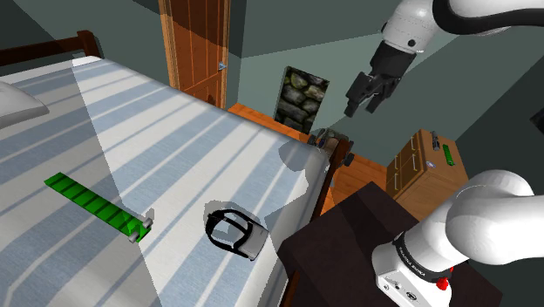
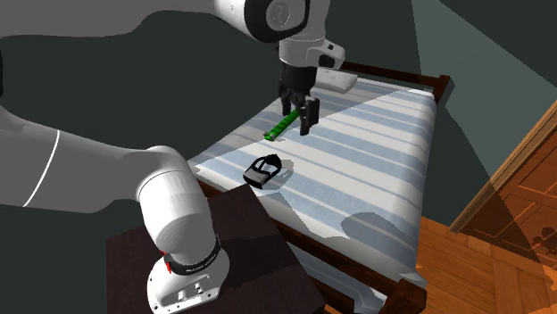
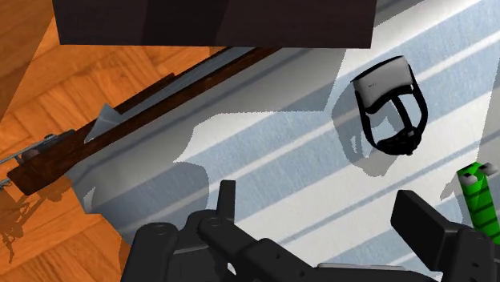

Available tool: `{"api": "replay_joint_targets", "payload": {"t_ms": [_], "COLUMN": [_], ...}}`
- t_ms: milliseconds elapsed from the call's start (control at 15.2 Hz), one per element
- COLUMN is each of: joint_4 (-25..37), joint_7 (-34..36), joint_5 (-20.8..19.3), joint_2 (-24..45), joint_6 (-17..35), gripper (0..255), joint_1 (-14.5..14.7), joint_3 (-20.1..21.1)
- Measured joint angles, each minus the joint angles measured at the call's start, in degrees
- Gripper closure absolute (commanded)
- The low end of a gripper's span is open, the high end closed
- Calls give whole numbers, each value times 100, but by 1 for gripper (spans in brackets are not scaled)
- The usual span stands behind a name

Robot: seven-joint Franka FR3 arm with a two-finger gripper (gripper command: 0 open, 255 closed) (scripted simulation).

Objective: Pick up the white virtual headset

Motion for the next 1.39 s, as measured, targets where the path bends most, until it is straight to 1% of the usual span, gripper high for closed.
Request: {"api": "replay_joint_targets", "payload": {"t_ms": [132, 198, 396, 660, 924, 1122, 1386], "joint_4": [-148, -321, -469, -701, -748, -698, -557], "joint_7": [37, 55, 191, 291, 464, 616, 869], "joint_5": [65, 100, 238, 358, 446, 428, 264], "joint_2": [233, 237, 624, 1245, 2025, 2695, 3568], "joint_6": [357, 528, 1040, 1859, 2653, 3248, 3938], "gripper": [0, 0, 0, 0, 0, 0, 0], "joint_1": [70, 111, 258, 403, 548, 620, 682], "joint_3": [114, 170, 414, 680, 991, 1213, 1464]}}
